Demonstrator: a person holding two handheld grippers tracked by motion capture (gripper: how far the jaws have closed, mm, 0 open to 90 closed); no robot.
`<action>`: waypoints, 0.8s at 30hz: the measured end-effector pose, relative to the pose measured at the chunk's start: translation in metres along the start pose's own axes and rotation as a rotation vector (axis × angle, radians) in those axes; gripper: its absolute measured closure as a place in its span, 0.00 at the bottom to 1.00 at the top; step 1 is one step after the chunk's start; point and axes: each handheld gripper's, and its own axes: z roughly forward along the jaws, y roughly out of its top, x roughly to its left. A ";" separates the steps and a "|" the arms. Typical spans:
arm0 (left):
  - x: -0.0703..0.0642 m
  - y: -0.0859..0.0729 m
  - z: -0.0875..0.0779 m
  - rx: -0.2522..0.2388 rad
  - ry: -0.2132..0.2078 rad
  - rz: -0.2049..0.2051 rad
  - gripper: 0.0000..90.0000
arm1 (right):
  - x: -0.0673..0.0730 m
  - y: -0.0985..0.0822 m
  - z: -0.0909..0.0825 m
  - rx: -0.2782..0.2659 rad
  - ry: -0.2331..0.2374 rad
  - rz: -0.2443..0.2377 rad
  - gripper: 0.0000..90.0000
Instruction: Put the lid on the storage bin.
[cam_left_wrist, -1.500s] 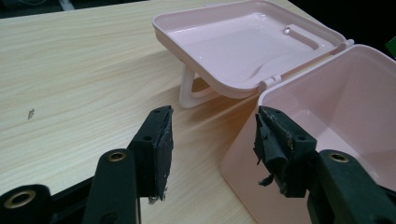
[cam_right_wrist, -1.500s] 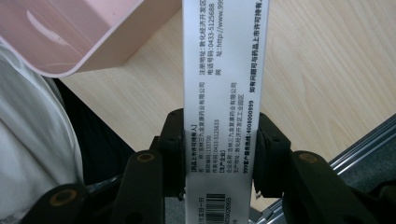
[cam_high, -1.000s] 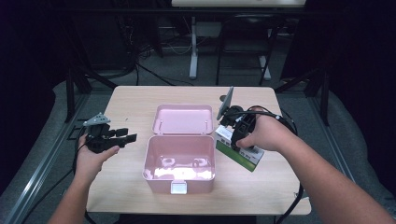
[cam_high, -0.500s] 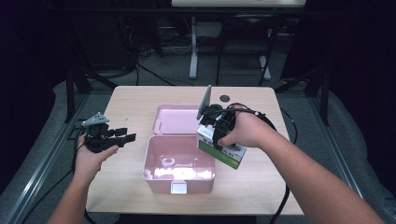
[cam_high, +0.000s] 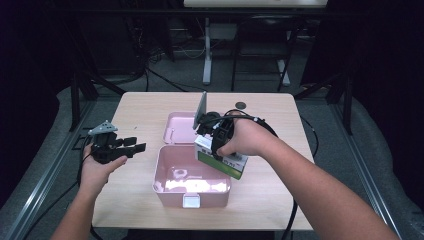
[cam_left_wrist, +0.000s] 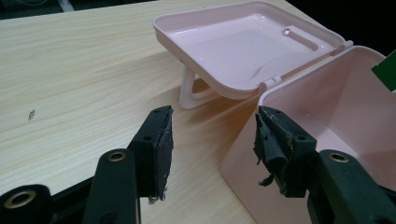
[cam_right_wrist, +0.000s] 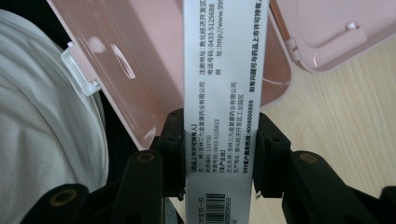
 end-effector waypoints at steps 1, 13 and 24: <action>0.000 0.000 0.000 -0.001 0.000 -0.001 0.52 | 0.001 0.002 0.000 -0.001 0.000 -0.003 0.68; 0.001 0.000 -0.001 0.001 -0.002 -0.002 0.52 | 0.014 0.022 0.004 -0.003 0.005 -0.058 0.68; 0.002 0.000 0.000 -0.003 -0.002 -0.003 0.52 | 0.022 0.028 0.008 0.004 0.010 -0.138 0.68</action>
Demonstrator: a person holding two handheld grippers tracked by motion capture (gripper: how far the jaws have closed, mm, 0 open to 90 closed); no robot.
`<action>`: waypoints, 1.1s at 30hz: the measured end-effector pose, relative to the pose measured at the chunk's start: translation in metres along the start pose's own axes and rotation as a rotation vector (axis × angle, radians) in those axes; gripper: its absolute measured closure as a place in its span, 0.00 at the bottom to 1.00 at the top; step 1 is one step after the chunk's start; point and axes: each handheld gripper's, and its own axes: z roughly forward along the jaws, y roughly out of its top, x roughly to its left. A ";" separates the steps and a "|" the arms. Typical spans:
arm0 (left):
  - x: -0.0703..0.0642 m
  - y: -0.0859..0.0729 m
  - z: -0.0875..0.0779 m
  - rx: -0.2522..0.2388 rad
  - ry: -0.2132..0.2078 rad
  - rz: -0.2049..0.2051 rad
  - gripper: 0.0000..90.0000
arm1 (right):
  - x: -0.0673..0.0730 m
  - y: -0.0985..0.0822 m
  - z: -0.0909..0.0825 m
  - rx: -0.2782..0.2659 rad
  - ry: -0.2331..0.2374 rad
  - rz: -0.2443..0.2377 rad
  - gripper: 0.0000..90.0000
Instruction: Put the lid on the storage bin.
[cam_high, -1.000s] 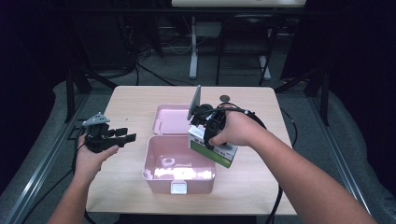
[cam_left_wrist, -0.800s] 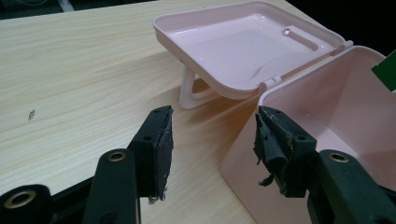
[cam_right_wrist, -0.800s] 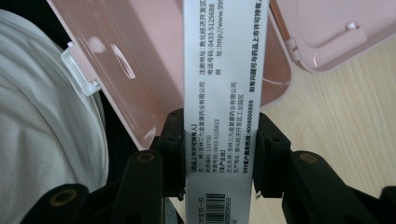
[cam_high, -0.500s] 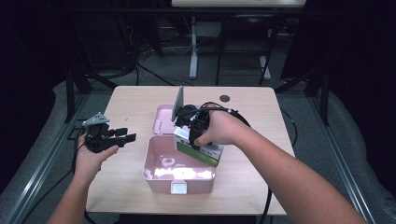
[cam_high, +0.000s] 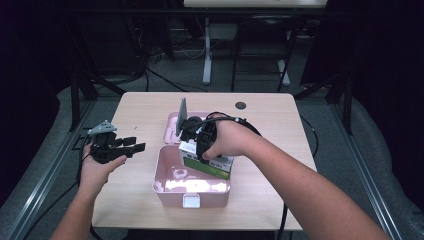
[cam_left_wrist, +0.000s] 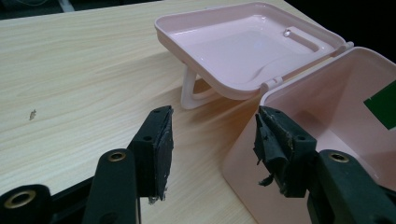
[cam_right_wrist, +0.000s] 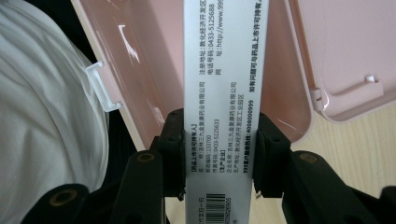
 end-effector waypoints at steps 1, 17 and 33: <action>0.000 0.000 0.000 -0.002 0.001 0.000 0.52 | 0.001 0.000 0.000 0.001 0.002 -0.011 0.68; 0.000 0.000 0.001 0.007 -0.003 0.001 0.52 | 0.020 0.005 0.011 0.027 0.021 -0.194 0.68; 0.000 0.000 0.001 0.008 -0.002 0.000 0.52 | 0.032 0.006 0.028 0.046 0.003 -0.248 0.68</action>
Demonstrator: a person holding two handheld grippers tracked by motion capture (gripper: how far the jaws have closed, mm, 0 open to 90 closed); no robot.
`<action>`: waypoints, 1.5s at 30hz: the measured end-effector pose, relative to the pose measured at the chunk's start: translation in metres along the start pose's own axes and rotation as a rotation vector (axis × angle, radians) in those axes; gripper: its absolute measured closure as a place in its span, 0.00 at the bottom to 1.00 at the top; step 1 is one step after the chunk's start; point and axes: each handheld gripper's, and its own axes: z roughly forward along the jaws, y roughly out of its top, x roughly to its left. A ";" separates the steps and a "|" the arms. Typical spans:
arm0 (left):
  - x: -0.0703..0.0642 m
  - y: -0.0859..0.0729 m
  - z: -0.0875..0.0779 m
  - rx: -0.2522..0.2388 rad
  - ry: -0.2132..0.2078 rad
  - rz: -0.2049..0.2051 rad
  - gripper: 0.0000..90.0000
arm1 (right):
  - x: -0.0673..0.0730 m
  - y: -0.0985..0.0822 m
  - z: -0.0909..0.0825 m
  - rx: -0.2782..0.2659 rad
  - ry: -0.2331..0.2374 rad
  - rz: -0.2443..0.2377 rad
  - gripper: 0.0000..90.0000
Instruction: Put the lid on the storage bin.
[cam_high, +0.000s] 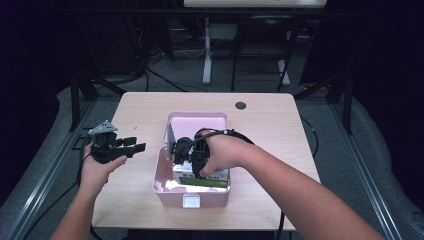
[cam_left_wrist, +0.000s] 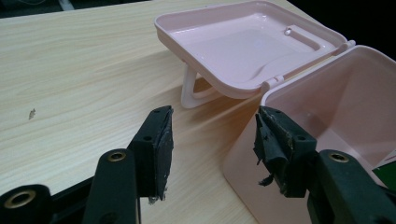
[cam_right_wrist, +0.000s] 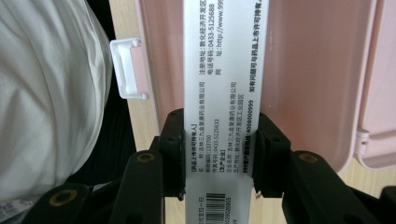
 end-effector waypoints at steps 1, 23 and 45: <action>0.000 0.000 0.000 0.000 0.000 -0.001 0.52 | 0.000 0.000 0.001 0.002 0.005 0.010 0.68; 0.000 -0.001 0.002 0.003 0.001 0.000 0.52 | 0.004 -0.001 0.038 0.031 0.020 -0.033 0.68; 0.001 -0.001 0.002 0.009 0.000 0.000 0.52 | -0.001 -0.004 0.065 0.033 0.053 -0.031 0.68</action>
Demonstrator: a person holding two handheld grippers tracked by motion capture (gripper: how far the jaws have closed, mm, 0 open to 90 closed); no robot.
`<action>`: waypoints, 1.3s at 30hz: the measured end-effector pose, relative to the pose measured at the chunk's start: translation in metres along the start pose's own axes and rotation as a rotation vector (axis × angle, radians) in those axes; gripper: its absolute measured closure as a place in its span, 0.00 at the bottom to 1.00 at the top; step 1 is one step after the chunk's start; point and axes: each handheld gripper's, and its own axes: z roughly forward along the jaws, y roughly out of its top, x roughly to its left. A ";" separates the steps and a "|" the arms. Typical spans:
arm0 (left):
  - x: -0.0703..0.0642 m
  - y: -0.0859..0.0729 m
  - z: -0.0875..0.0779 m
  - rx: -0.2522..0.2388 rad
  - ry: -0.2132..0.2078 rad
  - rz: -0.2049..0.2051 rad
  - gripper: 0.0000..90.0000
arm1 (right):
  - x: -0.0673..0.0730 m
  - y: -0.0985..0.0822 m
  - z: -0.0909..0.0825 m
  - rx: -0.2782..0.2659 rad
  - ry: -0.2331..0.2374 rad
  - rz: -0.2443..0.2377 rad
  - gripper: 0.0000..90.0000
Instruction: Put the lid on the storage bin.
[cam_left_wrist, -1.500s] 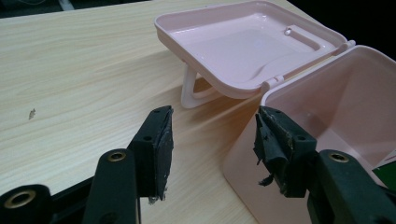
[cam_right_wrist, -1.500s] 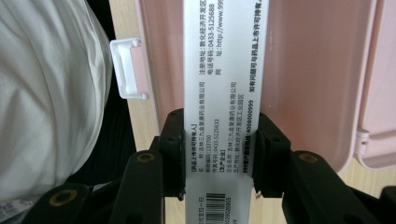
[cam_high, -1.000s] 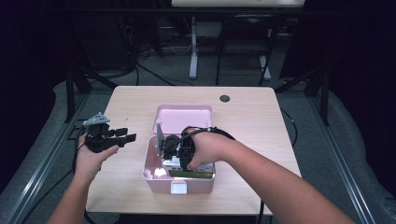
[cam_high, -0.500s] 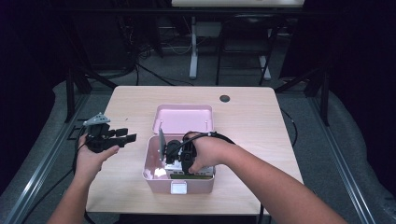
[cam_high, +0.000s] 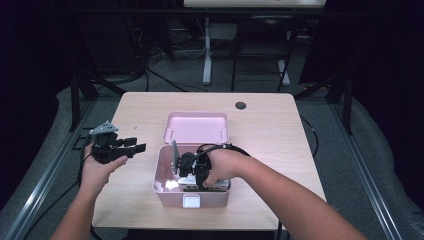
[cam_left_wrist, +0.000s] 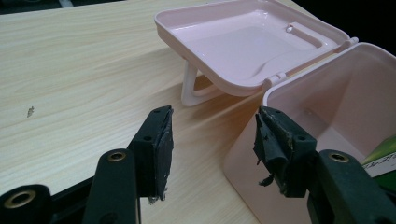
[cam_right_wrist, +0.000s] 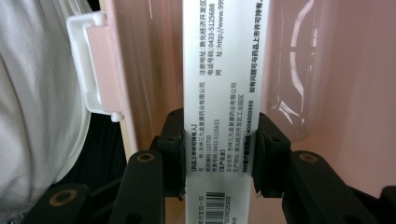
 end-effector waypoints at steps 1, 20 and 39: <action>0.000 0.000 0.000 0.001 0.000 0.000 0.52 | 0.000 0.000 0.002 -0.004 0.004 0.001 0.68; 0.001 -0.001 0.003 0.007 0.004 -0.002 0.52 | -0.006 -0.002 0.022 -0.003 0.052 -0.008 0.68; 0.001 -0.001 0.003 0.005 0.002 -0.004 0.52 | -0.007 -0.004 0.027 -0.019 0.083 0.012 0.67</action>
